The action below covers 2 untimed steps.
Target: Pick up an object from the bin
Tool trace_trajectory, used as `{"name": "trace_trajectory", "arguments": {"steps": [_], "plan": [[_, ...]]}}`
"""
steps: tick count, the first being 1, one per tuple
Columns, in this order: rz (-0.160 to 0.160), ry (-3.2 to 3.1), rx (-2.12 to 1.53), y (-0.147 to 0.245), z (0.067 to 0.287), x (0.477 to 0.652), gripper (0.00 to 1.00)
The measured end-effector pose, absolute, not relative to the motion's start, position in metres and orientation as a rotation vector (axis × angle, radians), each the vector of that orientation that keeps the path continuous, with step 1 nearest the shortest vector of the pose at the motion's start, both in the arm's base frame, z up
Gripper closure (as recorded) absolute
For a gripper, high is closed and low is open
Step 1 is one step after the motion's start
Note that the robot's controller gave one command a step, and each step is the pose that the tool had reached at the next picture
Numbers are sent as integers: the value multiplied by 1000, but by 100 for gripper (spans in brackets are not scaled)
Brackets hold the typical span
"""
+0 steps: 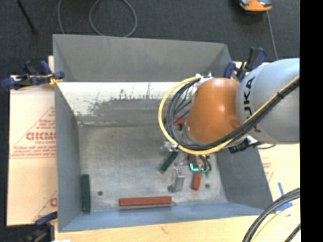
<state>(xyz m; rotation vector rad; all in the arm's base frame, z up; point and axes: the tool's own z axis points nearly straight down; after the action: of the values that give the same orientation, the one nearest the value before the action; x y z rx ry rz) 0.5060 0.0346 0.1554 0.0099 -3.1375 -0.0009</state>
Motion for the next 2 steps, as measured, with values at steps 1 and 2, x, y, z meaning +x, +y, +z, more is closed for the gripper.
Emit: {"name": "trace_trajectory", "arguments": {"steps": [1, 2], "plan": [[4, -3140, 144, -11, 73, 586, 0], [0, -3143, 142, -9, 77, 586, 100]]}}
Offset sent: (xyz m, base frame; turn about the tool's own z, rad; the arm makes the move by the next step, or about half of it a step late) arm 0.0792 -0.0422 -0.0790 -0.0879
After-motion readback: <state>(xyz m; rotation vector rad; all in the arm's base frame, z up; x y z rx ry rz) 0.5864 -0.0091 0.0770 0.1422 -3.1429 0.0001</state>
